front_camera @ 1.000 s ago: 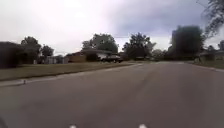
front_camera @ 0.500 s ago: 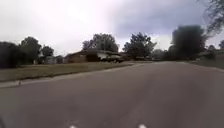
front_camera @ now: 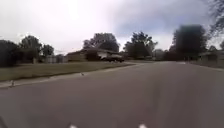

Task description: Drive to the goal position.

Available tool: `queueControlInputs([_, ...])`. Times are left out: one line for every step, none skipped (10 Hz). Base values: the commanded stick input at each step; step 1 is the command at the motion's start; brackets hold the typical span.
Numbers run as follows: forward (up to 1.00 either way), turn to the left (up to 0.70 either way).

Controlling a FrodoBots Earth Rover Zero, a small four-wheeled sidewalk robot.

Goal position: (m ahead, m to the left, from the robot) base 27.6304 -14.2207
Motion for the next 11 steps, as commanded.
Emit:
queueControlInputs([0.7,0.0])
queueControlInputs([0.7,0.0])
queueControlInputs([0.7,0.0])
queueControlInputs([0.7,0.0])
queueControlInputs([0.7,0.0])
queueControlInputs([0.7,0.0])
queueControlInputs([0.7,0.0])
queueControlInputs([0.7,0.0])
queueControlInputs([0.7,0.0])
queueControlInputs([0.7,0.0])
queueControlInputs([0.7,0.0])
